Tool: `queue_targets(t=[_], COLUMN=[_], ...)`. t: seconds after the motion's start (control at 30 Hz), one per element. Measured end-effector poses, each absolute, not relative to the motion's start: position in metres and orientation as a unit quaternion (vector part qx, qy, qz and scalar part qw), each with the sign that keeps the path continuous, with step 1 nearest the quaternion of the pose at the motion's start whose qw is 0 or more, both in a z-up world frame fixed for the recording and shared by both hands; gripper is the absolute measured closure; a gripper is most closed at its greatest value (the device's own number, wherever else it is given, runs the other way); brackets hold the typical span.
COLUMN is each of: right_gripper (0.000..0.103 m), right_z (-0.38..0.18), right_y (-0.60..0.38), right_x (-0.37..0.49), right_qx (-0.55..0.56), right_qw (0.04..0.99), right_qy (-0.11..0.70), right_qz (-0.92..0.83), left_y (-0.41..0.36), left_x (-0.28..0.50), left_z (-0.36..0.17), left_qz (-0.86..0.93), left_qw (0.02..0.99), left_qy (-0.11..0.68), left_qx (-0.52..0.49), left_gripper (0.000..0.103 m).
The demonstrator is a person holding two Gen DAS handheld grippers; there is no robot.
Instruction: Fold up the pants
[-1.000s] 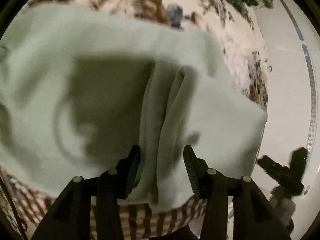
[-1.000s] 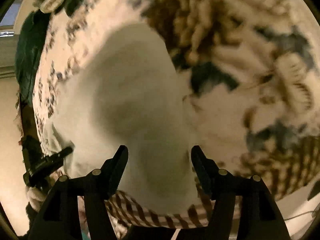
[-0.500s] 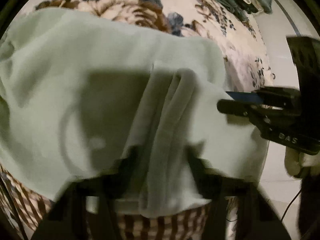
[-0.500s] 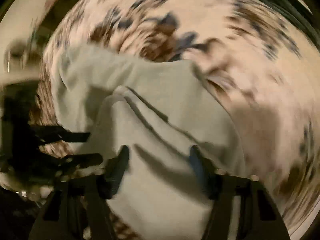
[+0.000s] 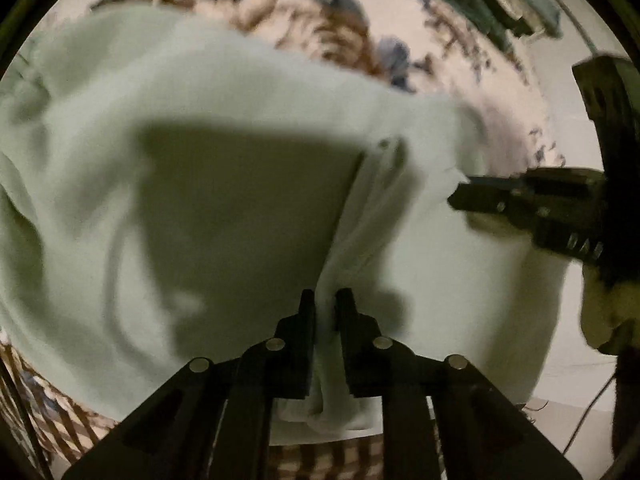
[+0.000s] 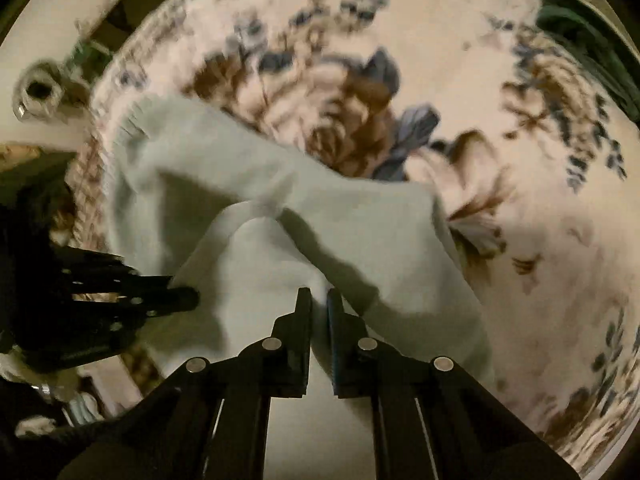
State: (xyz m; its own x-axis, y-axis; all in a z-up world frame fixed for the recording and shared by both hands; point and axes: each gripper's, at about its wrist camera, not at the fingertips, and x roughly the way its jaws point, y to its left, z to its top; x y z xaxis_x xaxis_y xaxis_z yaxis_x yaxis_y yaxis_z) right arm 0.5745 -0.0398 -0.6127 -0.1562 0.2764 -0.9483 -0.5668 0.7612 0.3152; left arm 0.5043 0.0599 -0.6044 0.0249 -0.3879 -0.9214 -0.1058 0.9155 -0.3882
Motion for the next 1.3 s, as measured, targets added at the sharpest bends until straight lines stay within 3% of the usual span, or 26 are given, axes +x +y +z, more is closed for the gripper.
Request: queue_targets(t=[0.07, 0.1, 0.13, 0.17, 0.23, 0.4, 0.5, 0.53, 0.57, 0.6, 0.77, 0.93, 1.07, 1.17, 1.23, 1.3], right_gripper=[0.089, 0.087, 0.076, 0.052, 0.026, 0.026, 0.026, 0.026, 0.026, 0.026, 0.027, 0.027, 0.027, 0.027, 0.027, 0.027], right_z=[-0.620, -0.617, -0.610, -0.599, -0.578, -0.554, -0.564, -0.569, -0.577, -0.584, -0.610, -0.610, -0.600, -0.585, -0.572, -0.562], right_y=[-0.048, -0.055, -0.067, -0.081, -0.112, -0.193, -0.234, -0.245, -0.255, -0.265, -0.287, -0.288, -0.274, -0.267, -0.264, -0.263], right_x=[0.582, 0.583, 0.583, 0.580, 0.566, 0.491, 0.439, 0.424, 0.411, 0.397, 0.357, 0.355, 0.367, 0.376, 0.383, 0.391], right_qx=[-0.058, -0.032, -0.001, 0.029, 0.085, 0.221, 0.291, 0.314, 0.332, 0.342, 0.369, 0.367, 0.337, 0.340, 0.332, 0.314], right_qw=[0.632, 0.632, 0.635, 0.645, 0.666, 0.672, 0.658, 0.652, 0.645, 0.642, 0.628, 0.630, 0.635, 0.642, 0.658, 0.677], right_qy=[0.708, 0.713, 0.715, 0.710, 0.694, 0.684, 0.684, 0.683, 0.683, 0.683, 0.685, 0.684, 0.694, 0.684, 0.674, 0.665], right_qz=[0.309, 0.303, 0.293, 0.281, 0.260, 0.178, 0.117, 0.103, 0.086, 0.065, 0.023, 0.029, 0.039, 0.056, 0.054, 0.041], left_y=[0.064, 0.069, 0.074, 0.081, 0.089, 0.078, 0.061, 0.056, 0.050, 0.043, 0.032, 0.048, 0.041, 0.044, 0.042, 0.039], left_x=[0.504, 0.502, 0.499, 0.494, 0.483, 0.468, 0.475, 0.477, 0.478, 0.478, 0.459, 0.453, 0.459, 0.454, 0.458, 0.465], left_z=[-0.602, -0.599, -0.595, -0.591, -0.588, -0.620, -0.631, -0.630, -0.625, -0.618, -0.585, -0.626, -0.608, -0.571, -0.554, -0.552], left_qz=[-0.107, -0.105, -0.108, -0.112, -0.110, -0.111, -0.111, -0.112, -0.114, -0.129, -0.142, -0.090, -0.090, -0.089, -0.090, -0.098], left_qw=[0.684, 0.677, 0.671, 0.665, 0.657, 0.608, 0.609, 0.614, 0.624, 0.627, 0.639, 0.614, 0.614, 0.643, 0.668, 0.686], left_qy=[0.692, 0.694, 0.692, 0.686, 0.680, 0.709, 0.723, 0.724, 0.722, 0.718, 0.708, 0.742, 0.747, 0.727, 0.710, 0.695], left_qx=[-0.204, -0.221, -0.244, -0.273, -0.305, -0.340, -0.307, -0.293, -0.277, -0.275, -0.265, -0.253, -0.239, -0.225, -0.205, -0.192], left_gripper=[0.082, 0.070, 0.064, 0.060, 0.042, 0.040, 0.037, 0.040, 0.052, 0.079, 0.079, 0.074, 0.062, 0.061, 0.040, 0.038])
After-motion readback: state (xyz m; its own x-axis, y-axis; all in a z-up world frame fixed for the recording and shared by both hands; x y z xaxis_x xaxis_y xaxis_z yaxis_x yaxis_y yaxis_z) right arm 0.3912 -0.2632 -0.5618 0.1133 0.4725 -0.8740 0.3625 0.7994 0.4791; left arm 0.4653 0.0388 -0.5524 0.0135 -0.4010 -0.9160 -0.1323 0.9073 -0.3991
